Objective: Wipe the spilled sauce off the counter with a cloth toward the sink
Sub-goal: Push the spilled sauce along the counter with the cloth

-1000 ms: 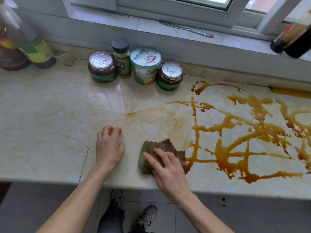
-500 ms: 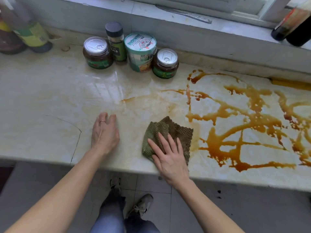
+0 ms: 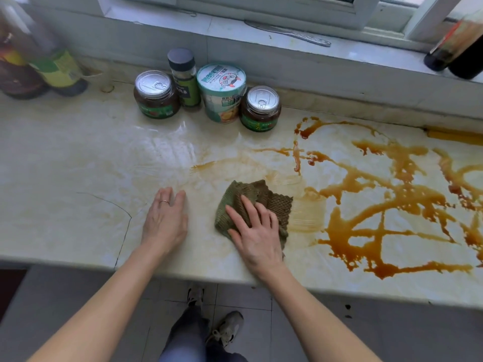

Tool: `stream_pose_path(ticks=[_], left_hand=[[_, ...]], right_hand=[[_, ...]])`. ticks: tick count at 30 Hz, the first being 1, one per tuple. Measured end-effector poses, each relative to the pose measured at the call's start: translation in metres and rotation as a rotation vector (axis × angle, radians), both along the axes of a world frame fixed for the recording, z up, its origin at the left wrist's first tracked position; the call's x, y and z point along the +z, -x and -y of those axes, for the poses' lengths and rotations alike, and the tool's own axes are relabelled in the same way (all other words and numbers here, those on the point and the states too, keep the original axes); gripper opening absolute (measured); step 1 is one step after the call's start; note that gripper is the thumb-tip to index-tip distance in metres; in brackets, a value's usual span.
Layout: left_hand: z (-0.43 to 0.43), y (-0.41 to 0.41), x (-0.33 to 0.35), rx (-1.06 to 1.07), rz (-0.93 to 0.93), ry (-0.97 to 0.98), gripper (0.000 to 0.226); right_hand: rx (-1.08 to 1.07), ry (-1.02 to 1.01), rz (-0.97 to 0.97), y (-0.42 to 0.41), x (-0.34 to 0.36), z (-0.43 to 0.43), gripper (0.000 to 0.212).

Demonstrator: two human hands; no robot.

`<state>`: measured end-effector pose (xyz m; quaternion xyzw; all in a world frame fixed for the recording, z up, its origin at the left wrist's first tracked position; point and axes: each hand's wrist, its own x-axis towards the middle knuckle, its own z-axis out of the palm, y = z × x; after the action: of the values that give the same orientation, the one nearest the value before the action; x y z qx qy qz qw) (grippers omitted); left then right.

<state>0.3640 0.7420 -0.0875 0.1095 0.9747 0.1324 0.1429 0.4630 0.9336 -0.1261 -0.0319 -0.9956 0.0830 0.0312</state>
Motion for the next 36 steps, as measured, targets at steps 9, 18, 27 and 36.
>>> stream_pose_path(ticks=[9,18,27,36], left_hand=[[0.01,0.008,0.012,-0.035,-0.013,0.001,0.05],[0.023,0.042,0.013,0.026,-0.127,-0.199,0.041],[0.021,0.07,0.01,0.029,-0.127,-0.18,0.042],[0.024,0.077,0.007,0.047,-0.15,-0.227,0.043]], right_hand=[[-0.388,0.116,0.023,0.052,0.009,-0.051,0.055],[0.053,-0.007,-0.071,0.037,0.004,-0.023,0.051],[-0.303,-0.099,-0.02,0.089,0.006,-0.019,0.047],[0.043,-0.037,-0.194,0.118,0.002,0.077,0.051]])
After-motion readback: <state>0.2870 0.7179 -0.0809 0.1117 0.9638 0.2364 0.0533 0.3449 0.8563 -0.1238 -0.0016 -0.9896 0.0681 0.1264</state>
